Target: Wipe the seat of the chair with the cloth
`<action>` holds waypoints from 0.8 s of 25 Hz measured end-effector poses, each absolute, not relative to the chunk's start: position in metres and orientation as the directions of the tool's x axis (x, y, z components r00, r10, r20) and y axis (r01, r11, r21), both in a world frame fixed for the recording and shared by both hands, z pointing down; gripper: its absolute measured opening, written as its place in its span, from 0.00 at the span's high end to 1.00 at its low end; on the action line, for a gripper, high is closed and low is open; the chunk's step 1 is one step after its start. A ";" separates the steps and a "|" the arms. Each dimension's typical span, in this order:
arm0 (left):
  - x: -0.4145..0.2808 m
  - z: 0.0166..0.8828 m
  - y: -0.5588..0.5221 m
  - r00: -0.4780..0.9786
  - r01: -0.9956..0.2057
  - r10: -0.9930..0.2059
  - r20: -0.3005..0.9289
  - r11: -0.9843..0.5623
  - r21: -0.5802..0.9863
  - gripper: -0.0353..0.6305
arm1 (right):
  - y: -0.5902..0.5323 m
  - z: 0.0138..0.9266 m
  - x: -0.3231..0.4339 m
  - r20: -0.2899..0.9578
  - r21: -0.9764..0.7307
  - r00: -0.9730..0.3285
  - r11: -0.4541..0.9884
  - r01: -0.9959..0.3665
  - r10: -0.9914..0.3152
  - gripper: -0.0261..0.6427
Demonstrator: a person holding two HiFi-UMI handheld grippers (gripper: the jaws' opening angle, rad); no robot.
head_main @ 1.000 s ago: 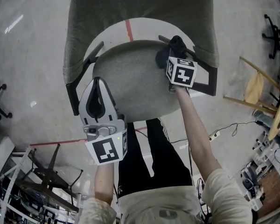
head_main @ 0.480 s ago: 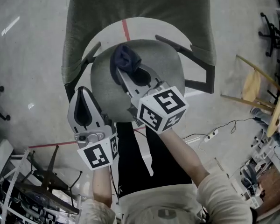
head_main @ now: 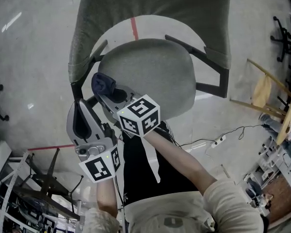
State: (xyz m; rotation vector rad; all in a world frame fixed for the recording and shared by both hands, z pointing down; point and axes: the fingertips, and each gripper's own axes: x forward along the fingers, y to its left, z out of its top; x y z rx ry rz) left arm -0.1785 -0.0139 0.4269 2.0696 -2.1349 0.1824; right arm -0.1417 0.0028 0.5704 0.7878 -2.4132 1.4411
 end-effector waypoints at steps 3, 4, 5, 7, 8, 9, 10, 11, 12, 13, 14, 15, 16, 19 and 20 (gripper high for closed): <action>-0.179 0.426 -0.014 -0.032 -0.999 -0.981 0.192 0.036 0.015 0.92 | 0.019 0.605 -0.158 0.495 -0.758 -0.827 0.333 -0.562 -0.268 0.88; -0.179 0.426 -0.014 -0.034 -0.999 -0.982 0.188 0.036 0.010 0.92 | 0.025 0.617 -0.163 0.510 -0.764 -0.826 0.314 -0.564 -0.241 0.88; -0.179 0.426 -0.014 -0.035 -0.999 -0.982 0.185 0.037 0.008 0.92 | 0.031 0.628 -0.168 0.524 -0.770 -0.824 0.295 -0.566 -0.216 0.88; -0.179 0.425 -0.013 -0.034 -0.999 -0.983 0.181 0.037 0.015 0.92 | 0.039 0.645 -0.172 0.547 -0.775 -0.818 0.262 -0.575 -0.178 0.88; -0.179 0.425 -0.013 -0.030 -0.999 -0.983 0.179 0.034 0.017 0.92 | 0.041 0.651 -0.172 0.560 -0.771 -0.812 0.254 -0.584 -0.168 0.88; -0.178 0.425 -0.013 -0.025 -0.999 -0.984 0.179 0.028 0.015 0.92 | 0.041 0.656 -0.171 0.575 -0.761 -0.803 0.256 -0.596 -0.159 0.88; -0.177 0.424 -0.013 -0.020 -1.000 -0.984 0.178 0.022 0.012 0.92 | 0.040 0.661 -0.169 0.592 -0.747 -0.792 0.267 -0.609 -0.150 0.88; -0.177 0.424 -0.013 -0.016 -1.000 -0.984 0.176 0.018 0.011 0.92 | 0.039 0.665 -0.166 0.609 -0.732 -0.781 0.280 -0.621 -0.141 0.88; -0.177 0.424 -0.013 -0.015 -1.000 -0.984 0.175 0.017 0.011 0.92 | 0.037 0.668 -0.163 0.625 -0.717 -0.769 0.291 -0.634 -0.134 0.88; -0.177 0.424 -0.013 -0.015 -1.000 -0.985 0.174 0.018 0.014 0.92 | 0.035 0.672 -0.159 0.640 -0.704 -0.757 0.296 -0.645 -0.129 0.88; -0.178 0.424 -0.013 -0.018 -1.000 -0.985 0.174 0.021 0.017 0.92 | 0.032 0.675 -0.155 0.653 -0.693 -0.747 0.297 -0.656 -0.125 0.88; -0.178 0.425 -0.013 -0.020 -1.000 -0.984 0.176 0.024 0.020 0.92 | 0.031 0.677 -0.150 0.663 -0.686 -0.739 0.295 -0.665 -0.123 0.88; -0.179 0.425 -0.013 -0.022 -0.999 -0.984 0.179 0.027 0.023 0.92 | 0.029 0.679 -0.145 0.669 -0.683 -0.733 0.286 -0.672 -0.123 0.88; -0.180 0.425 -0.014 -0.029 -0.999 -0.981 0.192 0.034 0.024 0.92 | 0.027 0.679 -0.131 0.685 -0.678 -0.715 0.239 -0.695 -0.138 0.88; -0.180 0.425 -0.015 -0.031 -0.999 -0.980 0.196 0.037 0.026 0.92 | 0.027 0.679 -0.126 0.694 -0.671 -0.706 0.230 -0.705 -0.143 0.88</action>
